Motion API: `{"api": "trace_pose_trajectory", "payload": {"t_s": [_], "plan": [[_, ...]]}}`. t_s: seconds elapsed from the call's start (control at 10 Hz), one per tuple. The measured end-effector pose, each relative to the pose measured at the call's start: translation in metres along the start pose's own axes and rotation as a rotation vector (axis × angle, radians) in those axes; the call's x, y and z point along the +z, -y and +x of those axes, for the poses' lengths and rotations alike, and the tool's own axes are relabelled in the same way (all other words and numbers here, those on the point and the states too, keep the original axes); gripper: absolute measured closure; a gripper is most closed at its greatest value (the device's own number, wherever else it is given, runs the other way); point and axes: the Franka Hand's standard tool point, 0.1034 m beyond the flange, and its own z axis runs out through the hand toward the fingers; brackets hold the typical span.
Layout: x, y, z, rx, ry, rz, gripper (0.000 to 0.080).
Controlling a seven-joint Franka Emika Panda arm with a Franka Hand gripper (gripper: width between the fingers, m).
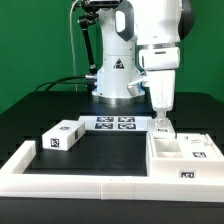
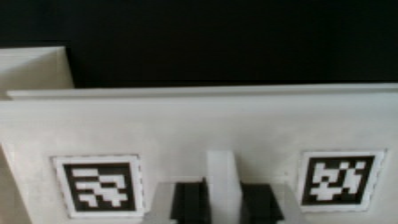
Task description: Assemble cabinet
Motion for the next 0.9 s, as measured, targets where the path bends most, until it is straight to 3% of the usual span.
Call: {"api": "trace_pose_trajectory", "payload": {"t_s": [0.3, 0.6, 0.9], "plan": [[-0.0017, -0.004, 0.0009, -0.001, 0.0, -0.004, 0.0731], [-0.0028, -0.0055, -0.0022, 0.0, 0.016, 0.019, 0.0731], [-0.0019, -0.0045, -0.0025, 0.0, 0.016, 0.022, 0.0731]]}}
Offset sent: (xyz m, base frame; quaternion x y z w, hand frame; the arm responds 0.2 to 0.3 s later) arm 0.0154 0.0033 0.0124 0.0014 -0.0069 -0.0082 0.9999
